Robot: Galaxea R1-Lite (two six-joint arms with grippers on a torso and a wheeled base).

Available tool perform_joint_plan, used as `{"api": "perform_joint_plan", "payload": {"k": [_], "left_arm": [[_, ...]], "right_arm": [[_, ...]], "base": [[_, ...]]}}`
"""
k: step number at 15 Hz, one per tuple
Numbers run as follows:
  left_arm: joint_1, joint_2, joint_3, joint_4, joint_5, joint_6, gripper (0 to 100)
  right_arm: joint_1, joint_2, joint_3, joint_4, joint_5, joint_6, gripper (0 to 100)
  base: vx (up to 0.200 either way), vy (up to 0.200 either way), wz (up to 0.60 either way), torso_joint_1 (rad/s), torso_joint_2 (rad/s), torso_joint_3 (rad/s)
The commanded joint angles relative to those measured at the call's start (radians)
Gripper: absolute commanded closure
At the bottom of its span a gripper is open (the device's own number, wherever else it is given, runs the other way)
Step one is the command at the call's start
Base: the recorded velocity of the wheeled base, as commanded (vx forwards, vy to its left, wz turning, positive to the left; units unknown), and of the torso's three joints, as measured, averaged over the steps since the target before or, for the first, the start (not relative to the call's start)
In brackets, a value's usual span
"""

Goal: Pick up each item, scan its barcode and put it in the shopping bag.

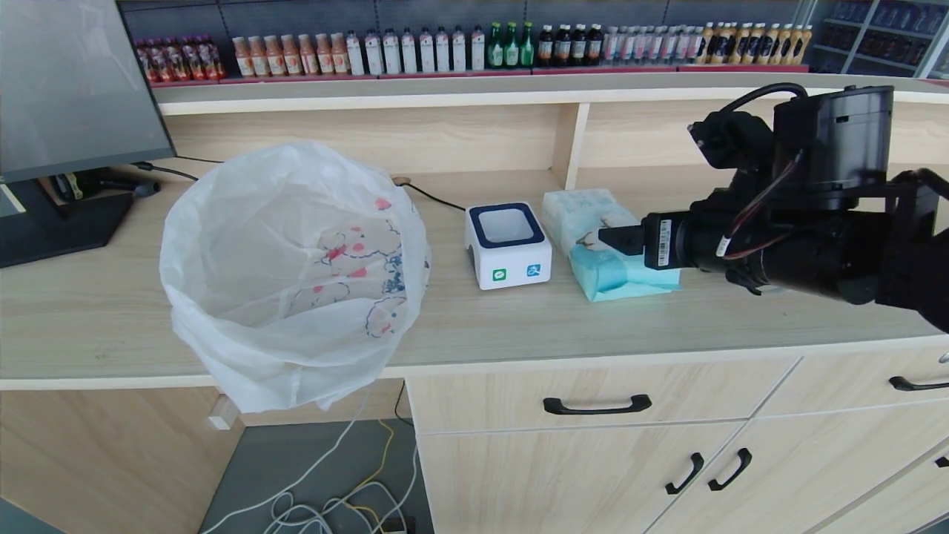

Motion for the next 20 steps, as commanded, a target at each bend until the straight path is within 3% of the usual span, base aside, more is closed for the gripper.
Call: {"api": "perform_joint_plan", "payload": {"k": [1, 7, 20], "left_arm": [[0.001, 0.0, 0.0, 0.0, 0.0, 0.0, 0], [0.001, 0.0, 0.0, 0.0, 0.0, 0.0, 0], [0.001, 0.0, 0.0, 0.0, 0.0, 0.0, 0]], "right_arm": [[-0.005, 0.027, -0.033, 0.011, 0.012, -0.002, 0], [-0.021, 0.144, -0.165, 0.025, 0.024, -0.052, 0], [-0.034, 0.224, -0.188, 0.029, 0.009, -0.071, 0]], "base": [[0.0, 0.0, 0.0, 0.0, 0.0, 0.0], [0.0, 0.0, 0.0, 0.0, 0.0, 0.0], [0.0, 0.0, 0.0, 0.0, 0.0, 0.0]]}}
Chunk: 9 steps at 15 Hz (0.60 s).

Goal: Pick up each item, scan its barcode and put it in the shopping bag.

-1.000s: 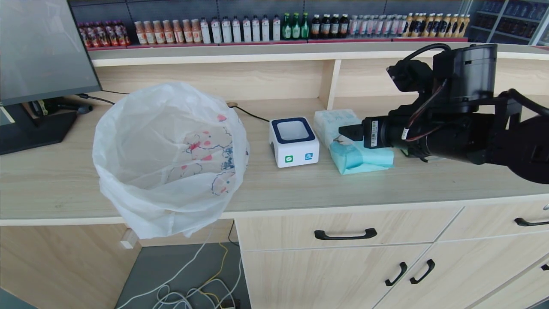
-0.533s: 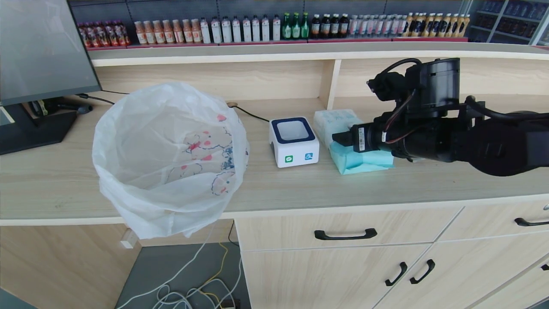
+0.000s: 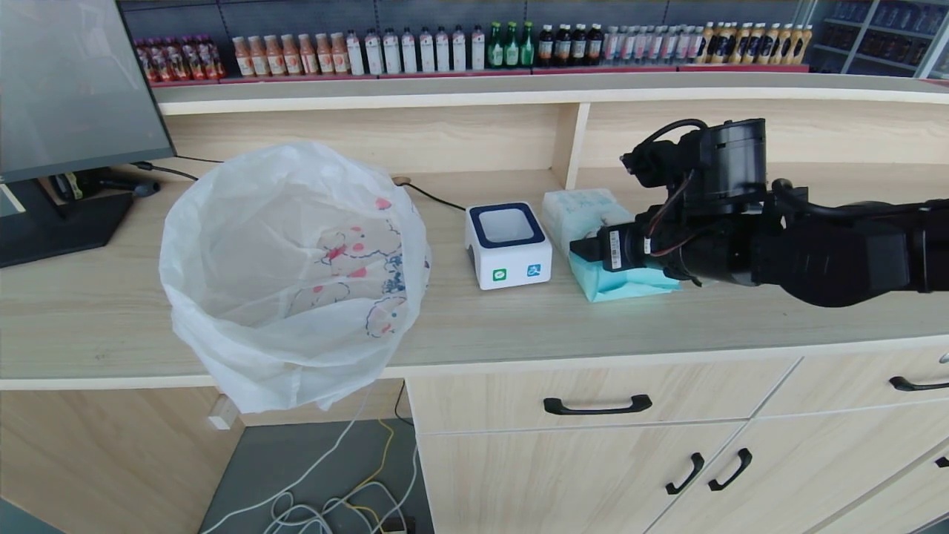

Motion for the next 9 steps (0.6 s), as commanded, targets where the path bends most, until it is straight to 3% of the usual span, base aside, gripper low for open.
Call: {"api": "perform_joint_plan", "payload": {"k": [1, 9], "left_arm": [[0.0, 0.0, 0.0, 0.0, 0.0, 0.0, 0], [-0.001, 0.0, 0.0, 0.0, 0.0, 0.0, 0]], "right_arm": [[0.005, 0.01, -0.005, 0.0, 0.001, 0.001, 0], [0.006, 0.029, -0.007, 0.001, -0.002, 0.013, 0]], "base": [[0.0, 0.0, 0.0, 0.0, 0.0, 0.0], [0.0, 0.0, 0.0, 0.0, 0.0, 0.0]]}}
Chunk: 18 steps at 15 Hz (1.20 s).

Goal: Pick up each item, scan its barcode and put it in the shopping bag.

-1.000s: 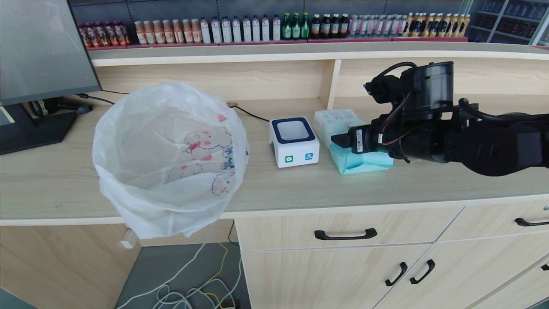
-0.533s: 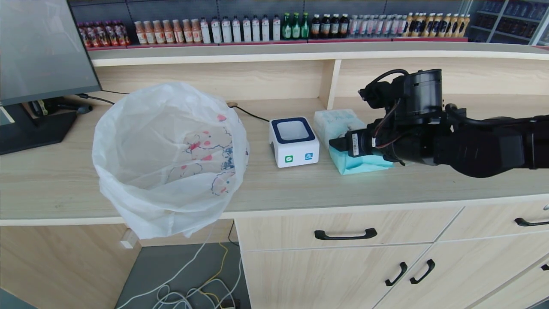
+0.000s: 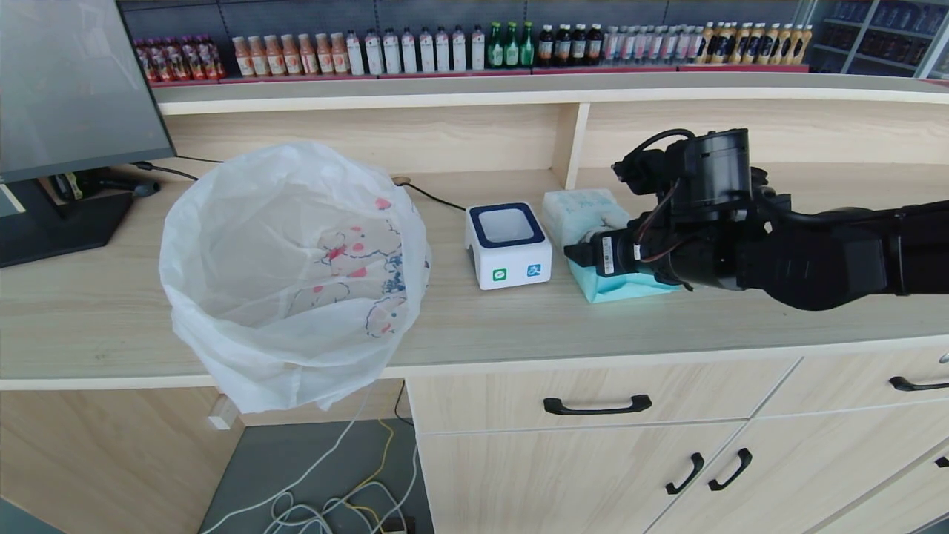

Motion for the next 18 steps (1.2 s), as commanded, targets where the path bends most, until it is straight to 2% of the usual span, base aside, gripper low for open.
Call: {"api": "perform_joint_plan", "payload": {"k": [1, 15, 16, 18], "left_arm": [[-0.002, 0.0, 0.0, 0.0, 0.0, 0.0, 0], [0.0, 0.0, 0.0, 0.0, 0.0, 0.0, 0], [0.0, 0.0, 0.0, 0.0, 0.0, 0.0, 0], [0.0, 0.0, 0.0, 0.0, 0.0, 0.0, 0]], "right_arm": [[0.0, 0.002, 0.002, 0.001, 0.0, 0.006, 0], [0.003, 0.026, 0.007, -0.001, -0.002, 0.045, 0], [0.003, 0.026, 0.004, -0.002, -0.002, 0.045, 100], [0.003, 0.026, 0.002, -0.002, -0.002, 0.049, 100]], "base": [[0.0, 0.0, 0.0, 0.0, 0.0, 0.0], [0.0, 0.0, 0.0, 0.0, 0.0, 0.0], [0.0, 0.0, 0.0, 0.0, 0.0, 0.0], [0.0, 0.0, 0.0, 0.0, 0.0, 0.0]]}}
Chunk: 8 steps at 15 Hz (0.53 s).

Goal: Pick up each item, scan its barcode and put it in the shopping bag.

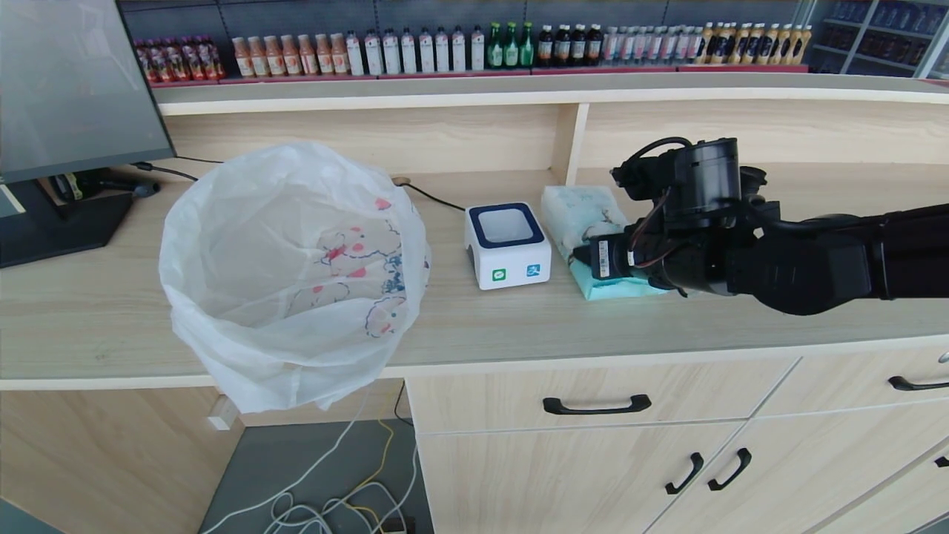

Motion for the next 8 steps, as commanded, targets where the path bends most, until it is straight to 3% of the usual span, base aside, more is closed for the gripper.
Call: {"api": "perform_joint_plan", "payload": {"k": [1, 8], "left_arm": [[0.0, 0.0, 0.0, 0.0, 0.0, 0.0, 0], [0.0, 0.0, 0.0, 0.0, 0.0, 0.0, 0]], "right_arm": [[0.002, 0.0, 0.002, 0.002, 0.001, 0.003, 100], [0.002, -0.037, 0.002, 0.004, 0.0, 0.005, 100]], "base": [[0.0, 0.0, 0.0, 0.0, 0.0, 0.0], [0.0, 0.0, 0.0, 0.0, 0.0, 0.0]]}}
